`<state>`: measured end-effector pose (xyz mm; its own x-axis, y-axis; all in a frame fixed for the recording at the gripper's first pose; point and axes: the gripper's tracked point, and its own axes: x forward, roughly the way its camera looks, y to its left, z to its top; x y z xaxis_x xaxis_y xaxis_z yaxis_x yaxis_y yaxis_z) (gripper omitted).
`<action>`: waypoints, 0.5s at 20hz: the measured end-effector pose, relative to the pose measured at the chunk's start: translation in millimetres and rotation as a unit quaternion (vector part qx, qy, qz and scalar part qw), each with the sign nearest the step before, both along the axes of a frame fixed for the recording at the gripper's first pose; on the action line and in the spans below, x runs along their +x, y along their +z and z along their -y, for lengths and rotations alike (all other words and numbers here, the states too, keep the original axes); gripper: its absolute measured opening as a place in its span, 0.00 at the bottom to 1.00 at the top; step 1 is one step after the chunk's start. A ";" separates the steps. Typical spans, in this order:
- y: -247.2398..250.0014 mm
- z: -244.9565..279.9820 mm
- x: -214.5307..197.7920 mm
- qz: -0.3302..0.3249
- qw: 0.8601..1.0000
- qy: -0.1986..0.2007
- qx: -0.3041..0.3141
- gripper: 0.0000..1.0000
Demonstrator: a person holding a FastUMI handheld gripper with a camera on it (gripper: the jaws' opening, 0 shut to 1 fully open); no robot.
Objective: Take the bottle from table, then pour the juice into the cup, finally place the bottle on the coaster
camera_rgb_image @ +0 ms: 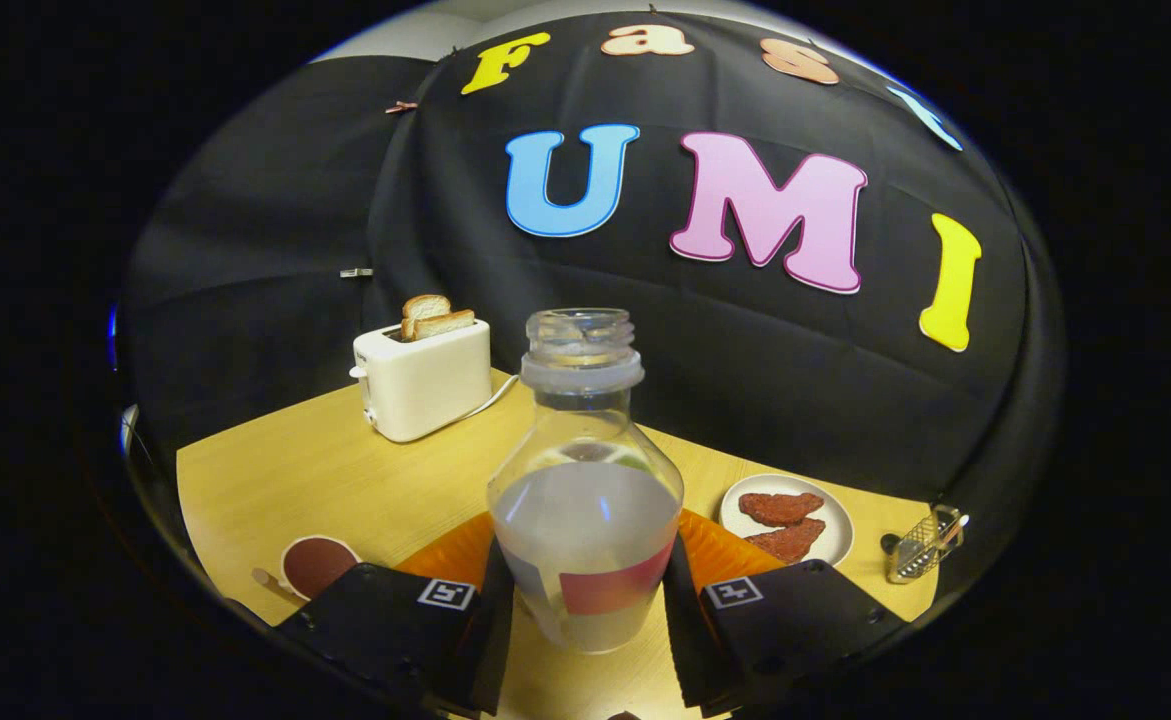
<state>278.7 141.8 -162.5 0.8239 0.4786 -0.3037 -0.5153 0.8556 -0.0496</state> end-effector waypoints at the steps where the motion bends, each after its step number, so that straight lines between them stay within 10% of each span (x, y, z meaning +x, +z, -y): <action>1: -4.8 -3.1 4.5 0.005 1.000 0.001 0.007 0.68; 10: -41.6 -37.2 33.8 0.028 0.999 0.009 0.042 0.68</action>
<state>312.5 179.1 -204.1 0.8292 0.5159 -0.2150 -0.5296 0.8482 -0.0074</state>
